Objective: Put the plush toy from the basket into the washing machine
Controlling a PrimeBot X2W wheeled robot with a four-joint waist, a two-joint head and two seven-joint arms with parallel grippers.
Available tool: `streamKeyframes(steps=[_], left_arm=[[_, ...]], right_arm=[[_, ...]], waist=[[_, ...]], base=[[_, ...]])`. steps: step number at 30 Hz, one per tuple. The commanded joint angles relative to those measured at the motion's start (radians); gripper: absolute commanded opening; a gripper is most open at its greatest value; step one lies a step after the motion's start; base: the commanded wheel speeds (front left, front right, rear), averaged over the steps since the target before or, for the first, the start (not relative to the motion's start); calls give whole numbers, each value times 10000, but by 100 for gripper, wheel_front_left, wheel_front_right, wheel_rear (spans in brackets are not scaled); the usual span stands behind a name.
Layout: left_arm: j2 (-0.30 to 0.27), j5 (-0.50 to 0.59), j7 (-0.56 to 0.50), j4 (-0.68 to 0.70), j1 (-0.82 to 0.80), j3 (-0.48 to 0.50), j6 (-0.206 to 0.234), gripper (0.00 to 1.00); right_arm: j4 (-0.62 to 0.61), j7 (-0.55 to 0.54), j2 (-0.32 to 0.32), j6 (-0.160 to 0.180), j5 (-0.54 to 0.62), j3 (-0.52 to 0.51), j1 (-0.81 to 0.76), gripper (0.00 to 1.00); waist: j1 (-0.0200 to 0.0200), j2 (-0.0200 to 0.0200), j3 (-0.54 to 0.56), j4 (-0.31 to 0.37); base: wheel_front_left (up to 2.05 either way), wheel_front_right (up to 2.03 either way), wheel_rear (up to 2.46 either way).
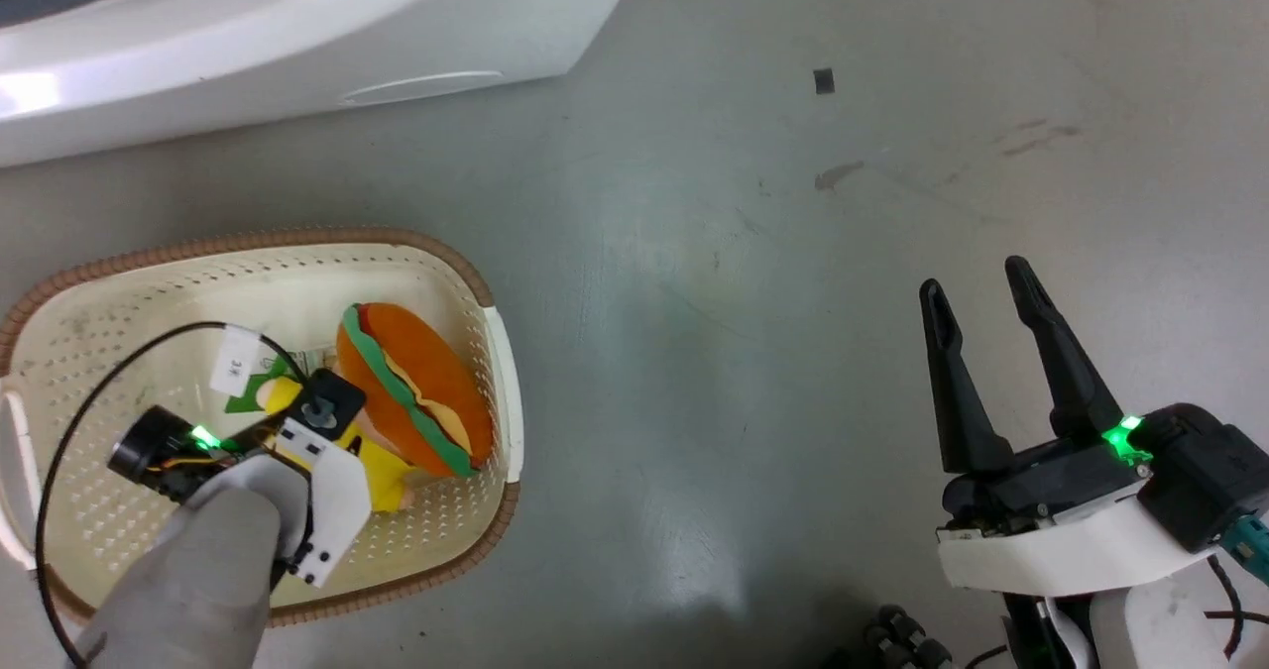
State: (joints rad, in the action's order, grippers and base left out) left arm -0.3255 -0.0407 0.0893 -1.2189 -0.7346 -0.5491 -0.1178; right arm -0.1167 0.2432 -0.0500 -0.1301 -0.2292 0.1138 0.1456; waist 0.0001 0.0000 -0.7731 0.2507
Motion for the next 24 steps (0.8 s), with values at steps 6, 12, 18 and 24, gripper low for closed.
streamKeyframes(steps=[6, 12, 18, 24], left_arm=[[-203, -135, 292, -625, -607, -452, -111, 100], [-221, -200, 313, -643, -598, -575, -117, 100], [-68, -501, 195, -662, -478, -653, -123, 0], [34, -977, 204, -627, -390, -1035, -126, 0]], right_arm=[[-102, 185, -2, -6, -267, 137, 285, 100], [-79, 185, -2, -6, -328, 156, 262, 100], [-60, 185, -2, -6, -327, 184, 266, 100], [-47, 185, -2, -6, -292, 176, 271, 100]], waist=[[-1, 0, -451, 298], [-1, 0, -461, 344], [-1, 0, -427, 344], [-1, 0, -374, 271]], base=[[0, 0, 0], [0, 0, 0], [0, 0, 0], [0, 0, 0]])
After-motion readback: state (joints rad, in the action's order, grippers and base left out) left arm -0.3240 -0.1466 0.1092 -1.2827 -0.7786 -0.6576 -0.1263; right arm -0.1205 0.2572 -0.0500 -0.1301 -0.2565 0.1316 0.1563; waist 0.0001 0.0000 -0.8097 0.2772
